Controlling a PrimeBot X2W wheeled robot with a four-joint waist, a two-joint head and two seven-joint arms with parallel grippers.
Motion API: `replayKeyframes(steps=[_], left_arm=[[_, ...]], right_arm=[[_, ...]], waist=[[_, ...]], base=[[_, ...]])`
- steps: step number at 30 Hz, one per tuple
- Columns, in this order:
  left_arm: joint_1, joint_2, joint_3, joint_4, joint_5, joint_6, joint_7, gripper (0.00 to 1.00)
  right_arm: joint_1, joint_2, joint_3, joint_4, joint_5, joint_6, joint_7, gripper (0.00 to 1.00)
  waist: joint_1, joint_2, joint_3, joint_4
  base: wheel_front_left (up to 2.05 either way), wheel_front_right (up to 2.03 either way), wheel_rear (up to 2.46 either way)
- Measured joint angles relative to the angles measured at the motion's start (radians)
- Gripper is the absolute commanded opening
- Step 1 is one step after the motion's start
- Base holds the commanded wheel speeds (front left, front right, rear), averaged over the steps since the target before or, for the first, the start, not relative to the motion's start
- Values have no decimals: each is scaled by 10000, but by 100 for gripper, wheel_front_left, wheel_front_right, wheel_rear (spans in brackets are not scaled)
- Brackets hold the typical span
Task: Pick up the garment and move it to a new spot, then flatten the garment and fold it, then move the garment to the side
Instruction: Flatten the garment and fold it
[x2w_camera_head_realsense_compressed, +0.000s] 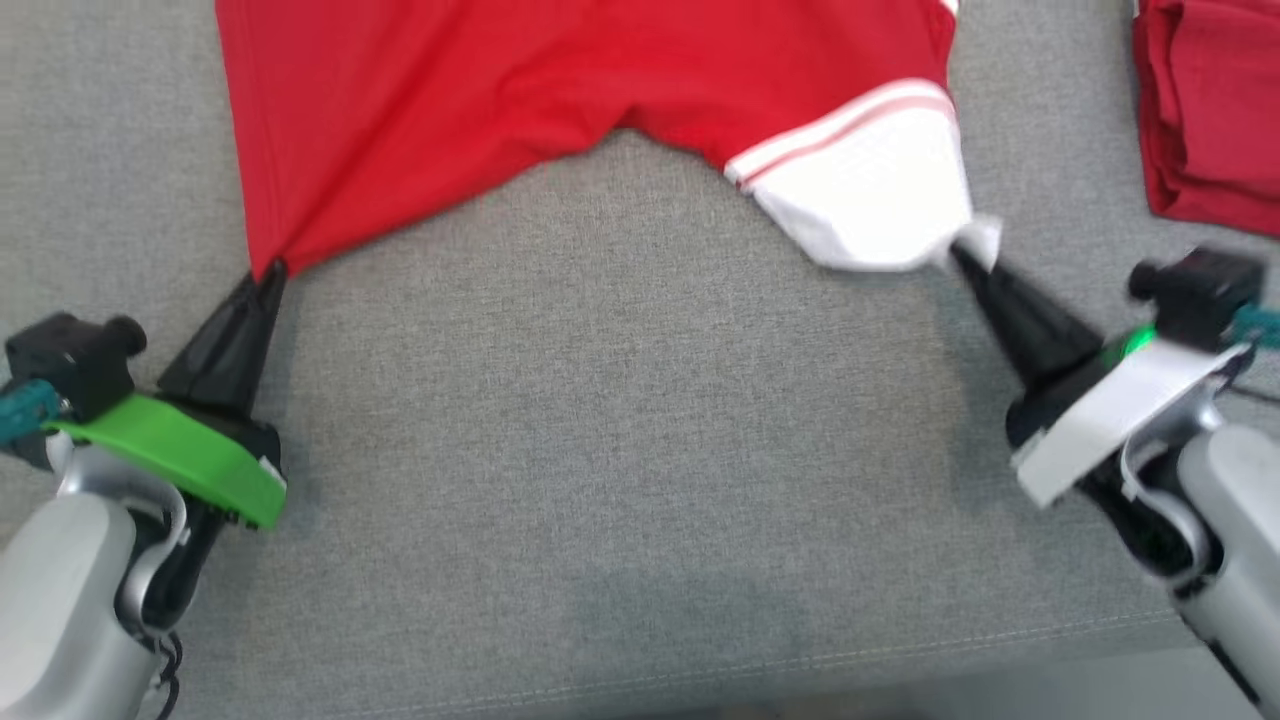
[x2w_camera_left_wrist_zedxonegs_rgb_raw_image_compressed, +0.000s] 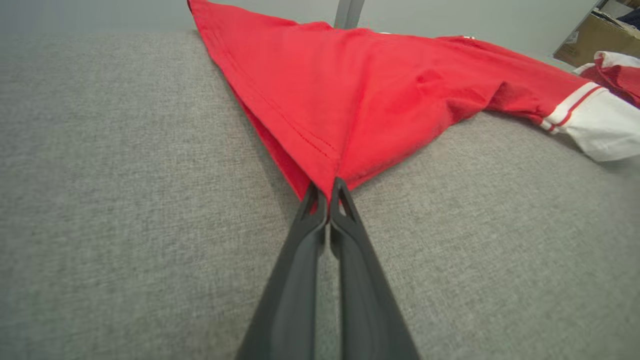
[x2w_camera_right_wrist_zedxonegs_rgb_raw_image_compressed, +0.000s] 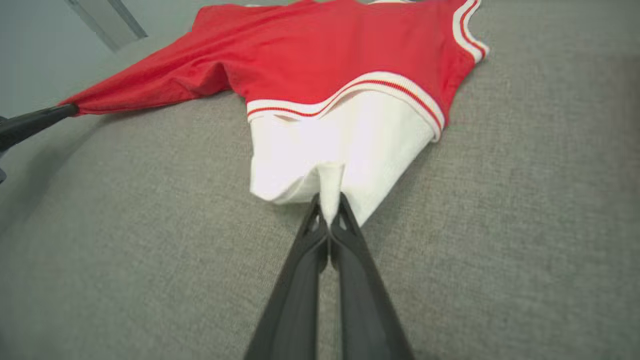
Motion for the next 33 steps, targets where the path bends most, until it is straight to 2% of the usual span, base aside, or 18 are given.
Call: replayKeyframes(steps=[5, 8, 12, 17, 19, 24, 29, 33], left_arm=[[734, 253, -437, 140, -40, -2, 123, 0], [1241, 483, -512, 213, -326, -8, 282, 0], [1967, 989, -648, 182, -690, -8, 660, 0], [2527, 1605, -940, -199, -1124, -12, 1022, 0], [2660, 1816, -1028, -456, -1310, -12, 1143, 0], [2855, 1793, -1346, -913, -1693, -12, 1198, 0], [3272, 1812, -1434, -1170, -1916, -12, 1198, 0], [3689, 1904, -1459, -1315, -2165, -12, 1166, 0]], right_arm=[[1047, -669, 1016, -86, -299, 0, 1218, 0], [1596, -754, 1241, -276, -232, -2, 1659, 0], [2216, -905, 1254, -585, 119, -21, 1967, 0], [2932, -1404, 968, -821, 313, -372, 2151, 0], [3135, -1609, 880, -945, 341, -385, 2270, 0], [3761, -1693, 761, -1308, 696, -719, 2316, 0], [4298, -1697, 809, -1661, 982, -830, 2470, 0], [4793, -1870, 792, -1837, 1083, -1060, 2522, 0]], waist=[[0, 0, -614, 12], [0, 0, -961, 25], [0, 0, -1346, 18], [-1, 0, -1707, 6], [-1, 0, -1804, 10], [-1, 0, -1897, 101], [-1, 0, -1910, 167], [-1, 0, -1912, 193]], base=[[0, 0, 0], [0, 0, 0], [0, 0, 0], [0, 0, 0], [0, 0, 0], [0, 0, 0], [0, 0, 0], [0, 0, 0]])
